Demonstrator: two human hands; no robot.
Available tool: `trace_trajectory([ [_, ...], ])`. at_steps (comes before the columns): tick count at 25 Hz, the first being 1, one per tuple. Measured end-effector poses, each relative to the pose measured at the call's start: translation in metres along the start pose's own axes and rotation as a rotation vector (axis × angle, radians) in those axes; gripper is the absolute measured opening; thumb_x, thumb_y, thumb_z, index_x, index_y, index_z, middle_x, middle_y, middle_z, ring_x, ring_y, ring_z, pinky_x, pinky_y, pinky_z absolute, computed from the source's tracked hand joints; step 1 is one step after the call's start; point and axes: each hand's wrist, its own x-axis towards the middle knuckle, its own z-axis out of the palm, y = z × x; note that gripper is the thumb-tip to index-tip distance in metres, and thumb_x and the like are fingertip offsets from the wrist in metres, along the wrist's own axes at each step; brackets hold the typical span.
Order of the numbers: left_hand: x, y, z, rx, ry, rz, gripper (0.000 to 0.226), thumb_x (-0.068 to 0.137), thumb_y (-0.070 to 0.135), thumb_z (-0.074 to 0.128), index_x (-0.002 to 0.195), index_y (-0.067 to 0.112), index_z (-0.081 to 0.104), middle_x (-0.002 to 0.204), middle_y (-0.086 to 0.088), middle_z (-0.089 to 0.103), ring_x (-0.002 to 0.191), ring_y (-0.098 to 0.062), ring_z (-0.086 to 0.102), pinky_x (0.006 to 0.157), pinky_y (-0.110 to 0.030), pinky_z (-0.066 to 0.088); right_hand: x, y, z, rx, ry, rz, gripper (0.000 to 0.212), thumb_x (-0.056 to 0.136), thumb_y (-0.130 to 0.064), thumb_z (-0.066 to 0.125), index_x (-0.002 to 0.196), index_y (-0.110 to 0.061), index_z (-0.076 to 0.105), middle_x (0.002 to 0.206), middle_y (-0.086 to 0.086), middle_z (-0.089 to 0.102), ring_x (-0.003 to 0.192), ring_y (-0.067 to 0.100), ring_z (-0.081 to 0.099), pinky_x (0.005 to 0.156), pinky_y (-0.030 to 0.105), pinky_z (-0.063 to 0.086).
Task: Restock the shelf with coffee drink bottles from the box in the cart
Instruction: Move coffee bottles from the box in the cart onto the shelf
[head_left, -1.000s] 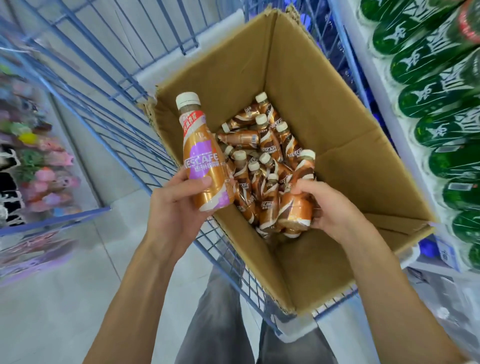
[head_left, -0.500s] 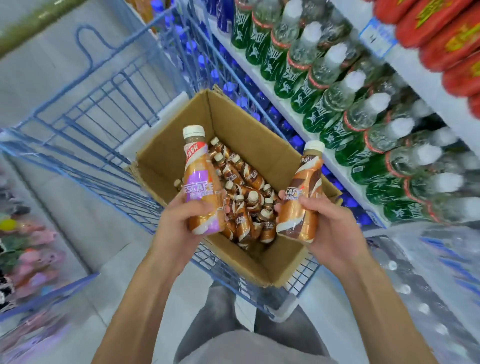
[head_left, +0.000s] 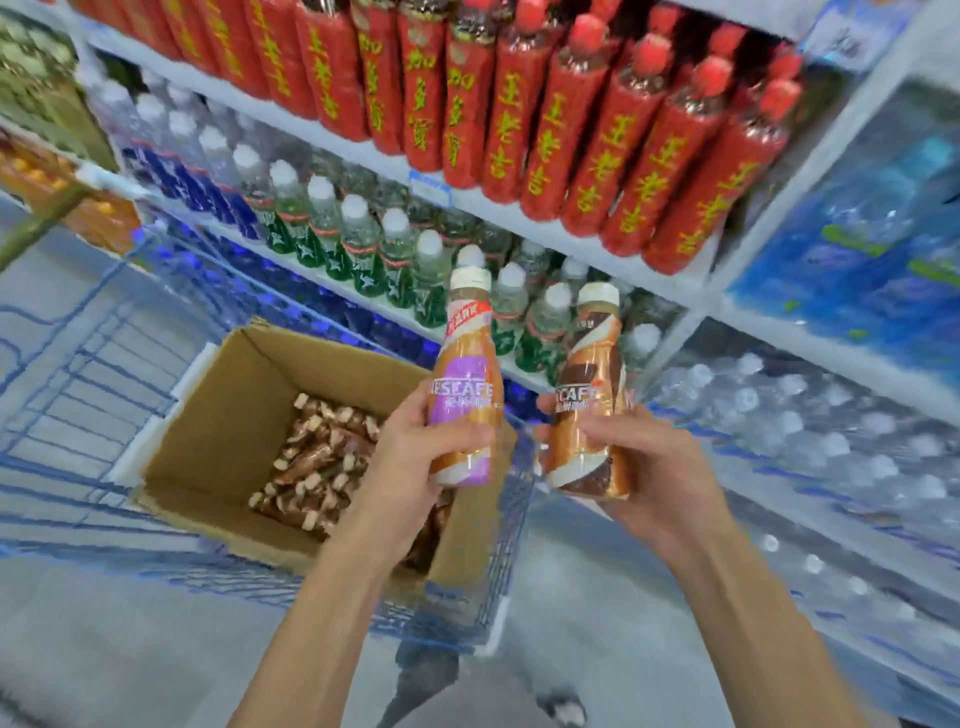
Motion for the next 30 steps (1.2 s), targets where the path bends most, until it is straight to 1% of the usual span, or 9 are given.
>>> trace_trajectory([
  [3,-0.011,-0.028,0.078,0.060,-0.096,0.012,0.074,0.041,0.020,0.078,0.112,0.003,0.064,0.086,-0.011,0.070,0.071,-0.024,0.067,0.061,-0.027,0.055,-0.057,-0.022,-0.052,0.116,0.007,-0.119,0.061,0.032,-0.030,0.100,0.085,-0.007,0.080,0.093,0.016,0.074,0.071,0.023,0.071,0.063,0.031,0.060],
  [6,-0.034,-0.063,0.168,0.061,-0.224,-0.009,0.079,0.051,0.022,0.082,0.122,-0.005,0.061,0.102,-0.018,0.071,0.082,-0.030,0.066,0.070,-0.035,0.057,-0.125,-0.047,-0.112,0.254,-0.016,-0.236,0.053,0.037,-0.025,0.097,0.083,-0.005,0.080,0.096,0.021,0.072,0.073,0.025,0.069,0.064,0.030,0.060],
  [8,-0.051,-0.083,0.224,0.054,-0.283,-0.034,0.073,0.058,0.016,0.081,0.124,-0.007,0.060,0.101,-0.018,0.070,0.080,-0.030,0.066,0.072,-0.035,0.058,-0.169,-0.063,-0.149,0.306,0.019,-0.290,0.047,0.045,-0.020,0.093,0.087,-0.004,0.079,0.100,0.022,0.071,0.077,0.026,0.069,0.065,0.031,0.060],
  [11,-0.074,-0.110,0.298,0.106,-0.361,-0.036,0.054,0.063,0.012,0.073,0.115,0.002,0.066,0.088,-0.008,0.073,0.072,-0.023,0.071,0.063,-0.031,0.059,-0.234,-0.085,-0.201,0.206,0.257,-0.341,0.034,0.065,-0.024,0.081,0.095,-0.010,0.075,0.093,0.013,0.071,0.075,0.022,0.067,0.061,0.029,0.058],
  [13,-0.087,-0.119,0.336,0.139,-0.424,-0.026,0.054,0.063,0.014,0.073,0.117,0.005,0.065,0.090,-0.007,0.073,0.074,-0.022,0.071,0.061,-0.031,0.060,-0.270,-0.097,-0.228,0.091,0.380,-0.361,0.026,0.068,-0.030,0.081,0.090,-0.018,0.075,0.087,0.007,0.071,0.072,0.019,0.069,0.059,0.029,0.057],
  [15,-0.095,-0.128,0.371,0.160,-0.471,-0.005,0.055,0.064,0.014,0.074,0.117,0.005,0.065,0.094,-0.009,0.072,0.077,-0.021,0.070,0.062,-0.032,0.060,-0.300,-0.108,-0.249,0.028,0.423,-0.417,0.030,0.066,-0.032,0.080,0.092,-0.019,0.076,0.084,0.005,0.071,0.070,0.016,0.069,0.058,0.031,0.057],
  [20,-0.099,-0.148,0.435,0.187,-0.548,0.032,0.049,0.062,0.011,0.076,0.110,0.006,0.068,0.093,-0.009,0.072,0.077,-0.021,0.071,0.062,-0.031,0.059,-0.331,-0.129,-0.285,0.031,0.464,-0.597,0.042,0.070,-0.030,0.079,0.106,-0.009,0.074,0.093,0.011,0.073,0.080,0.024,0.071,0.067,0.038,0.059],
  [26,-0.077,-0.166,0.492,0.188,-0.597,0.086,0.054,0.065,0.014,0.078,0.118,0.007,0.066,0.103,-0.012,0.075,0.088,-0.026,0.072,0.073,-0.036,0.058,-0.334,-0.169,-0.330,0.046,0.469,-0.679,0.040,0.070,-0.032,0.078,0.104,-0.010,0.075,0.096,0.014,0.072,0.084,0.027,0.070,0.066,0.039,0.060],
  [30,-0.038,-0.170,0.534,0.179,-0.595,0.122,0.052,0.065,0.014,0.079,0.115,0.007,0.067,0.101,-0.013,0.075,0.086,-0.025,0.073,0.070,-0.034,0.058,-0.316,-0.208,-0.366,0.040,0.473,-0.698,0.041,0.067,-0.032,0.079,0.101,-0.010,0.075,0.097,0.014,0.073,0.083,0.027,0.071,0.068,0.042,0.059],
])
